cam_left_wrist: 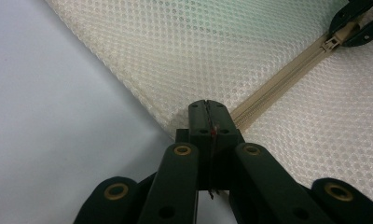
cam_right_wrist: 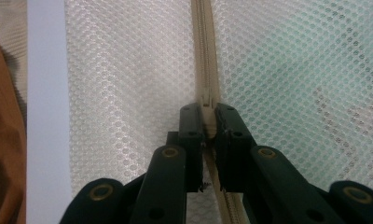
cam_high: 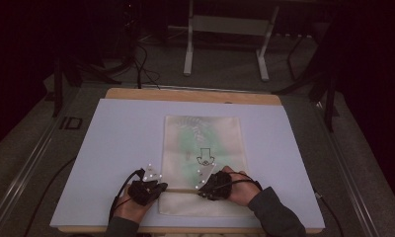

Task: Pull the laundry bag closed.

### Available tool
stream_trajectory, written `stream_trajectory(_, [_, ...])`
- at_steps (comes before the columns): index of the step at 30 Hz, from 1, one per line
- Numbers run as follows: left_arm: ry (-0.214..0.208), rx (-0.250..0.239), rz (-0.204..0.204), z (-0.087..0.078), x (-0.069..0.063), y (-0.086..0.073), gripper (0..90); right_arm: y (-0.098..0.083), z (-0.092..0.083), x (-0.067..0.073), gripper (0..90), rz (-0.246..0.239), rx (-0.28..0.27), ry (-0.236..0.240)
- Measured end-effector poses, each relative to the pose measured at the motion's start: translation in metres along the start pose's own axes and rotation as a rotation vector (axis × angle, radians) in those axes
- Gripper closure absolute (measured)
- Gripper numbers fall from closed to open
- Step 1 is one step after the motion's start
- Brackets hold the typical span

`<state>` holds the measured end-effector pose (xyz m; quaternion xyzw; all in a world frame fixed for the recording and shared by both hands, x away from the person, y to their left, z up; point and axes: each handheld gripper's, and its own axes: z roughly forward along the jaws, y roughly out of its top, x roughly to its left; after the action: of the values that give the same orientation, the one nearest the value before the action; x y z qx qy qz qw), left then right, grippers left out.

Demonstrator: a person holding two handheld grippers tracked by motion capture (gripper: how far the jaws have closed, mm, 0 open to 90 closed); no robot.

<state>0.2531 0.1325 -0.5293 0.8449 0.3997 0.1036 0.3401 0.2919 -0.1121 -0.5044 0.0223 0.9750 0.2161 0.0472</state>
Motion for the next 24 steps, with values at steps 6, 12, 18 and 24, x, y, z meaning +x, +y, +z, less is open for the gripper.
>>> stream_trajectory(6, [0.000, 0.001, -0.002, 0.0000, -0.0001, 0.0002, 89.5, -0.0015, -0.0010, 0.0002, 82.3, 0.002, 0.007, -0.001])
stream_trajectory(12, [0.001, 0.003, -0.003, 0.0000, -0.0002, 0.0003, 89.5, -0.0014, -0.0020, 0.0005, 82.3, -0.003, 0.014, -0.002])
stream_trajectory(18, [0.001, 0.002, -0.003, 0.0000, -0.0001, 0.0003, 89.5, -0.0021, -0.0027, 0.0006, 82.3, -0.005, 0.020, -0.003])
stream_trajectory(24, [0.000, 0.004, -0.002, -0.0001, 0.0000, 0.0004, 89.5, -0.0039, -0.0032, 0.0008, 82.3, -0.006, 0.033, -0.004])
